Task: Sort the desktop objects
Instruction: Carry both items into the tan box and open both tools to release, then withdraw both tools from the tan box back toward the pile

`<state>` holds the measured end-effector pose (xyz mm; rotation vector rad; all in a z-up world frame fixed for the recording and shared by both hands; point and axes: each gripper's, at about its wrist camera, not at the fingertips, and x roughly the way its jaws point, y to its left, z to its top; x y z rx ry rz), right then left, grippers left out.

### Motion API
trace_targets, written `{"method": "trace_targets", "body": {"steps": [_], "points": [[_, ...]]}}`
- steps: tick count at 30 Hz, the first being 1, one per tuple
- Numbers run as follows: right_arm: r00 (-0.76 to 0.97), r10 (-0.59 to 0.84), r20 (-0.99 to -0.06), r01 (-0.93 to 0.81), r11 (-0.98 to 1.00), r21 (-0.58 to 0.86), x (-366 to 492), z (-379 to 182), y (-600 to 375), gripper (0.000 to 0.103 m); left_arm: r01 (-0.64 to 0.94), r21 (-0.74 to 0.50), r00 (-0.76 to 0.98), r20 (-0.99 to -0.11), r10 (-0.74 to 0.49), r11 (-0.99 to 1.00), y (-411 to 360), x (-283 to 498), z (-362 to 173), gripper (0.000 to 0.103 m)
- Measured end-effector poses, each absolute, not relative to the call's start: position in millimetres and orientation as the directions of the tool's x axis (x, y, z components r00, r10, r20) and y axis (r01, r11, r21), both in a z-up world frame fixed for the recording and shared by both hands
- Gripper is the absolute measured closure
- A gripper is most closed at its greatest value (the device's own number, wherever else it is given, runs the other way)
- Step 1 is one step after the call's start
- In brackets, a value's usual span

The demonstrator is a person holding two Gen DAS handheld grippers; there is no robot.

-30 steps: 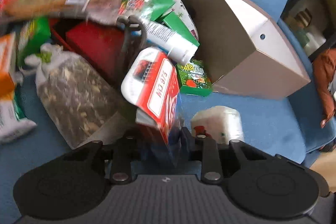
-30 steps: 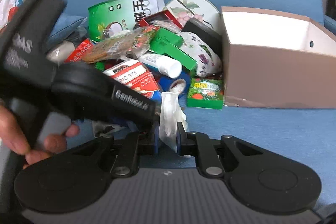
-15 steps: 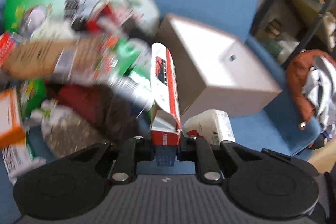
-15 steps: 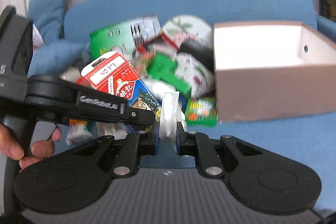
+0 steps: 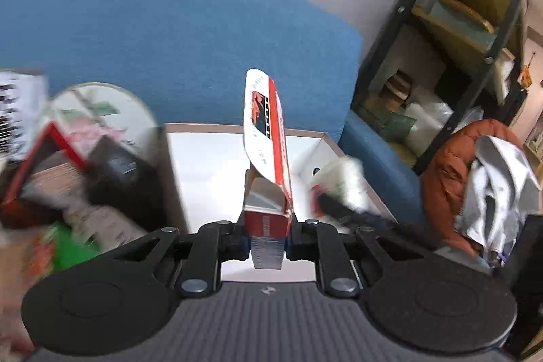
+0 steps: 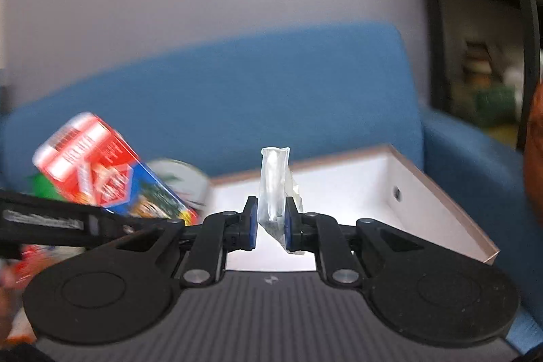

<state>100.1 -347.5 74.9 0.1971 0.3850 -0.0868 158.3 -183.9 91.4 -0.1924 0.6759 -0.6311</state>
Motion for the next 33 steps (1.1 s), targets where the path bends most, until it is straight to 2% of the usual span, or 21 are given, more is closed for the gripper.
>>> {"method": "trace_targets", "body": {"steps": [4, 9, 12, 15, 16, 17, 19, 21, 22, 25, 33], "points": [[0.853, 0.020, -0.521, 0.169, 0.935, 0.313, 166, 39, -378, 0.090, 0.472, -0.320, 0.588, -0.580, -0.564, 0.822, -219, 202, 69, 0.086], [0.748, -0.045, -0.662, 0.221, 0.958, 0.184, 214, 7, -387, 0.090, 0.448, -0.295, 0.575, -0.628, -0.524, 0.844, -239, 239, 39, 0.086], [0.718, -0.003, -0.696, 0.196, 0.961, 0.198, 222, 7, -398, 0.089, 0.437, -0.303, 0.558, -0.648, -0.519, 0.847, -245, 251, 25, 0.086], [0.698, -0.031, -0.716, 0.192, 0.971, 0.145, 227, 8, -398, 0.088, 0.448, -0.305, 0.559, -0.638, -0.530, 0.840, -247, 251, 22, 0.084], [0.700, -0.018, -0.714, 0.190, 0.969, 0.161, 227, 9, -399, 0.087, 0.448, -0.307, 0.564, -0.632, -0.532, 0.840, -247, 251, 22, 0.076], [0.703, -0.011, -0.712, 0.192, 0.966, 0.175, 227, 9, -399, 0.085, 0.454, -0.316, 0.561, -0.626, -0.543, 0.833, -244, 249, 22, 0.069], [0.699, -0.015, -0.715, 0.209, 0.960, 0.184, 214, 7, -398, 0.052, 0.488, -0.349, 0.538, -0.601, -0.590, 0.800, -242, 243, 27, 0.042], [0.714, -0.022, -0.700, 0.211, 0.960, 0.185, 209, 10, -396, 0.045, 0.502, -0.354, 0.547, -0.576, -0.607, 0.789, -240, 234, 34, 0.029], [0.725, -0.042, -0.688, 0.216, 0.961, 0.170, 206, 12, -395, 0.037, 0.501, -0.342, 0.563, -0.568, -0.600, 0.795, -239, 229, 38, 0.021], [0.753, -0.078, -0.653, 0.240, 0.957, 0.162, 199, 17, -393, 0.022, 0.502, -0.299, 0.606, -0.548, -0.577, 0.812, -238, 219, 46, 0.017], [0.794, -0.052, -0.606, 0.223, 0.952, 0.210, 175, 26, -390, 0.021, 0.494, -0.259, 0.620, -0.564, -0.545, 0.830, -228, 201, 51, 0.017]]}}
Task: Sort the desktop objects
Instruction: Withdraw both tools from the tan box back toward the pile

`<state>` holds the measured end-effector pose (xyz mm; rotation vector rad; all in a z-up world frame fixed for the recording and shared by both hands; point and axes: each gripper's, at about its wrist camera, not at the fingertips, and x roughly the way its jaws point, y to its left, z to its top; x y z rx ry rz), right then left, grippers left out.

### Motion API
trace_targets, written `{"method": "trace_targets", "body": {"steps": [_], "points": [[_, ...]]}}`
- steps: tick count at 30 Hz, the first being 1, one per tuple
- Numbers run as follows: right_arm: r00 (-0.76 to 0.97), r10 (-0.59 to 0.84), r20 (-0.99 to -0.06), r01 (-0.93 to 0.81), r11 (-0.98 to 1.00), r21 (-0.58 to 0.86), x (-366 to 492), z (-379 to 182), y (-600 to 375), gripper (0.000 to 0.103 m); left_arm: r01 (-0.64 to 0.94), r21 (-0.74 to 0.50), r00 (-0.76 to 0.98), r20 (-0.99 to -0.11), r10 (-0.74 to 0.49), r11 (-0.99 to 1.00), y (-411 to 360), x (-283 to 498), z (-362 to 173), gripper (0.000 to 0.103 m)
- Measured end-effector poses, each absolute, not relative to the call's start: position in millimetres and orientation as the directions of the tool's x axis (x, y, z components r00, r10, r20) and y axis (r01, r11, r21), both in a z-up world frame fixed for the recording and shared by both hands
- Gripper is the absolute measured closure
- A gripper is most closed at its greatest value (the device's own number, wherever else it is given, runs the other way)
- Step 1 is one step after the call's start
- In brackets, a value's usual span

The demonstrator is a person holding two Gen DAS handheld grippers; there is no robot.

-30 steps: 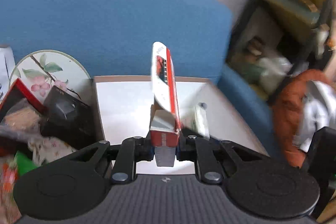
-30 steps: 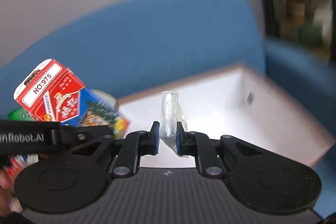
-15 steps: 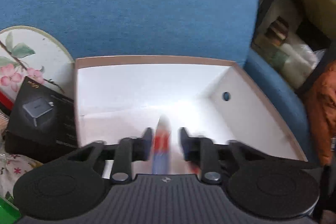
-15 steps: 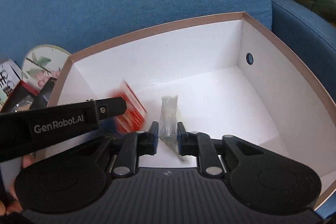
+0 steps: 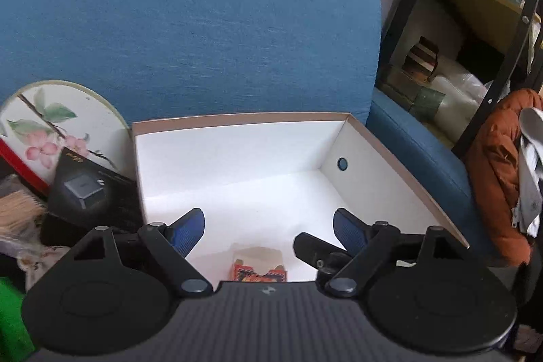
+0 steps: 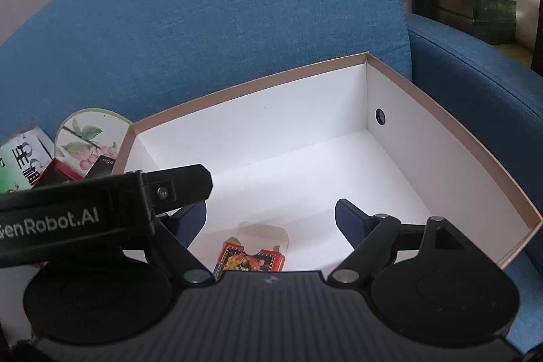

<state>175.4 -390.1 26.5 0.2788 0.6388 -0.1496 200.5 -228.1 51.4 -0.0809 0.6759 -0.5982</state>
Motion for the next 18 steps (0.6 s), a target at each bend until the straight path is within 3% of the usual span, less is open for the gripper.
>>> {"method": "trace_targets", "body": {"steps": [4, 11, 18], "points": [[0.798, -0.050, -0.601, 0.220, 0.952, 0.213, 164, 28, -385, 0.013, 0.487, -0.221, 0.637, -0.572, -0.516, 0.845, -229, 192, 56, 0.013], [0.820, -0.045, -0.571, 0.185, 0.964, 0.191, 143, 35, -370, 0.011, 0.506, -0.112, 0.687, -0.547, -0.478, 0.855, -223, 164, 66, 0.006], [0.862, -0.031, -0.505, 0.143, 0.972, 0.185, 110, 45, -348, 0.009, 0.515, -0.081, 0.723, -0.492, -0.484, 0.853, -203, 127, 75, 0.002]]}}
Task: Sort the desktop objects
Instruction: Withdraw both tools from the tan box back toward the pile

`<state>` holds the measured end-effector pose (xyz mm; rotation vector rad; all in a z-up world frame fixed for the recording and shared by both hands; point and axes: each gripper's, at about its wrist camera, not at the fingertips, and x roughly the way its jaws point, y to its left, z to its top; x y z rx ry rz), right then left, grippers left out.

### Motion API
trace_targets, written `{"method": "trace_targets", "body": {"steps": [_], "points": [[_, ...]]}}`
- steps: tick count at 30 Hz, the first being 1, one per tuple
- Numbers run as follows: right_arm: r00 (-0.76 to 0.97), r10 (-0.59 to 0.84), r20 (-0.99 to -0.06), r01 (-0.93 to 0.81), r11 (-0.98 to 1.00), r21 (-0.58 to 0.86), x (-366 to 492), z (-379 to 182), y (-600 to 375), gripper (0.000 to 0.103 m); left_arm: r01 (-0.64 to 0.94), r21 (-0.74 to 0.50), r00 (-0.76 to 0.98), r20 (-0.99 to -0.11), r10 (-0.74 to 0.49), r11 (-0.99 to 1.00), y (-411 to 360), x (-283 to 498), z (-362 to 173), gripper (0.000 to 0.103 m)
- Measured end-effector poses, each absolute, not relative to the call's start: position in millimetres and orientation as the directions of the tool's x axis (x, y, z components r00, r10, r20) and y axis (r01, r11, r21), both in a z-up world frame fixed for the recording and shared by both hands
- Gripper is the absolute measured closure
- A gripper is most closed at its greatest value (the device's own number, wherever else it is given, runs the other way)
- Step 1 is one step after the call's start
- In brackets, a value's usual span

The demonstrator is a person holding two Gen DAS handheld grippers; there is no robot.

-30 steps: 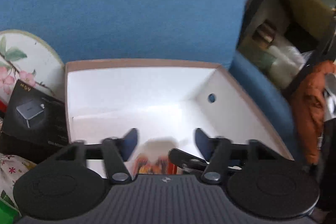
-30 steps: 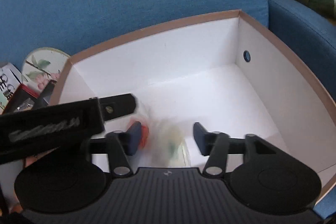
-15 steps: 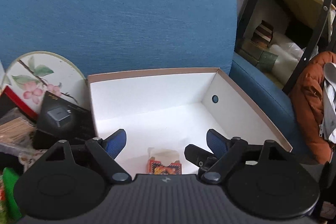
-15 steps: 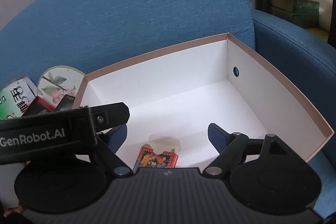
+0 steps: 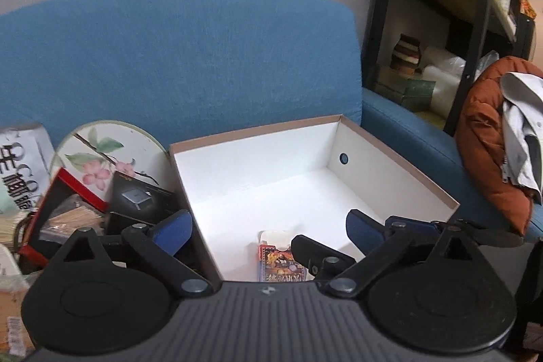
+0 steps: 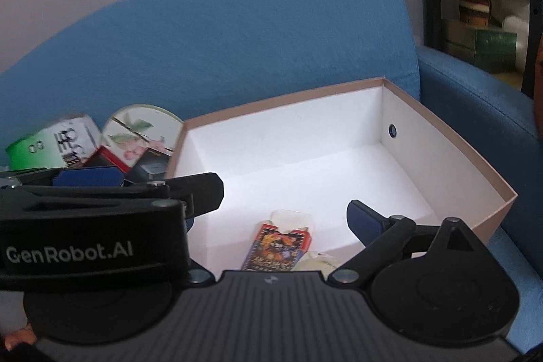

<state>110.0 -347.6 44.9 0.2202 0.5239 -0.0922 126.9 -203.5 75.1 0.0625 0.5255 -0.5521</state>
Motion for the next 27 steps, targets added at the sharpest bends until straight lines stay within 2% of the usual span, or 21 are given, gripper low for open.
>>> {"method": "trace_targets", "body": {"steps": [5, 12, 18, 23, 27], "points": [[0.896, 0.002, -0.443, 0.094, 0.976, 0.195, 80, 49, -329, 0.009, 0.534, -0.075, 0.738, -0.443, -0.508, 0.842, -183, 93, 78, 0.000], [0.916, 0.089, -0.391, -0.009, 0.980, 0.201, 36, 37, -284, 0.009, 0.521, -0.103, 0.741, -0.438, -0.509, 0.847, -135, 47, 57, 0.000], [0.876, 0.202, -0.438, -0.129, 0.973, 0.192, 7, 6, -234, 0.009, 0.398, -0.225, 0.715, -0.531, -0.455, 0.889, -85, 19, 19, 0.000], [0.806, 0.325, -0.494, -0.268, 0.946, 0.184, 0, -14, -196, 0.009, 0.291, -0.305, 0.720, -0.555, -0.417, 0.907, -42, -1, -4, 0.000], [0.765, 0.397, -0.507, -0.344, 0.917, 0.200, -2, -21, -174, 0.009, 0.221, -0.323, 0.759, -0.536, -0.370, 0.920, -5, -8, -13, 0.000]]}}
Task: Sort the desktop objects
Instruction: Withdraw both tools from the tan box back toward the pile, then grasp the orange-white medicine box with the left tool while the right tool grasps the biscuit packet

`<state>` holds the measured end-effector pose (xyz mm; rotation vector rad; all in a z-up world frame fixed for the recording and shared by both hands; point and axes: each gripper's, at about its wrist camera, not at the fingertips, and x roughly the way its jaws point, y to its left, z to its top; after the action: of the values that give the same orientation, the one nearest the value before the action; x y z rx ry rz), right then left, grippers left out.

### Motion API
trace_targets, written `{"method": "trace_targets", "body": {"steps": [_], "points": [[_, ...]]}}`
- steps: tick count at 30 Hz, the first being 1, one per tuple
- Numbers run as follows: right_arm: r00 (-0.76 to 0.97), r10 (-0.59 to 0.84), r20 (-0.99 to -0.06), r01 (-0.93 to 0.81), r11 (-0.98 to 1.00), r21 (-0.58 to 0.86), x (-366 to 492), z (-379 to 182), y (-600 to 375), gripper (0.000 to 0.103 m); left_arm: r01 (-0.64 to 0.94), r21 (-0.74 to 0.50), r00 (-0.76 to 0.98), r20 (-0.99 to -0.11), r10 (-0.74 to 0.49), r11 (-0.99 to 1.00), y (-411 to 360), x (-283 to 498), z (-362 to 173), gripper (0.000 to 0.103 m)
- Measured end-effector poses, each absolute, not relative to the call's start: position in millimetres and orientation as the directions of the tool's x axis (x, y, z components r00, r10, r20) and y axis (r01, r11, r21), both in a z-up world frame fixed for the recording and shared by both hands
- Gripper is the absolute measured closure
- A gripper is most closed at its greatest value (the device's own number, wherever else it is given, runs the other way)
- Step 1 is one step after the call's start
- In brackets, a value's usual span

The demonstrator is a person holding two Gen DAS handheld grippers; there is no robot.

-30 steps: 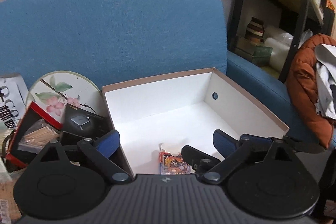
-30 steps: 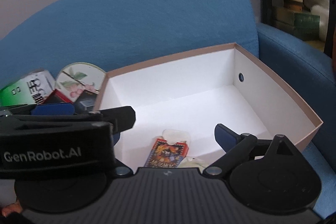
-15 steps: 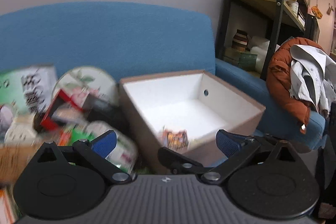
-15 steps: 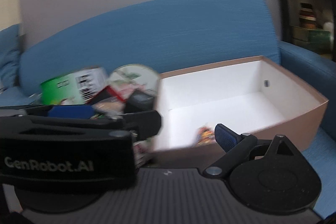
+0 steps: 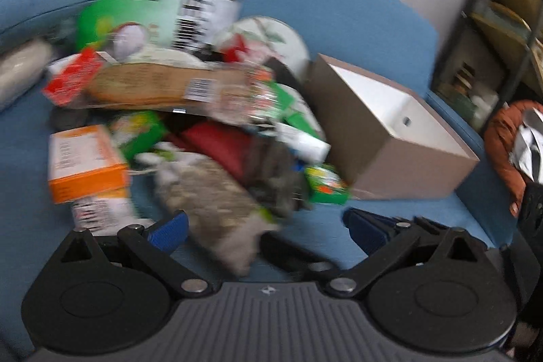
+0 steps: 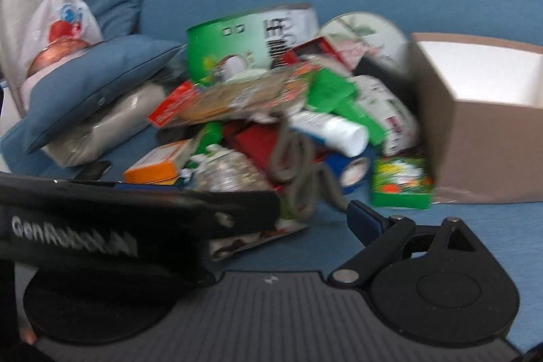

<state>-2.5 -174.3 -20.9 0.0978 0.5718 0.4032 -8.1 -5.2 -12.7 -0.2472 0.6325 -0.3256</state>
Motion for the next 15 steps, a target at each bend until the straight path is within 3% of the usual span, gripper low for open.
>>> {"method": "trace_targets", "body": {"steps": [8, 12, 15], "points": [[0.723, 0.444, -0.529, -0.341, 0.896, 0.286, 4, -32, -171, 0.009, 0.069, -0.343, 0.789, -0.556, -0.262, 0.937, 52, 2, -24, 0.001], [0.703, 0.475, -0.528, -0.417, 0.878, 0.235, 2, -30, -151, 0.024, 0.028, -0.357, 0.787, -0.567, -0.241, 0.934, 72, 10, -29, 0.003], [0.684, 0.498, -0.534, -0.481, 0.857, 0.183, 1, -29, -131, 0.025, -0.007, -0.363, 0.792, -0.572, -0.216, 0.932, 86, 19, -25, 0.008]]}}
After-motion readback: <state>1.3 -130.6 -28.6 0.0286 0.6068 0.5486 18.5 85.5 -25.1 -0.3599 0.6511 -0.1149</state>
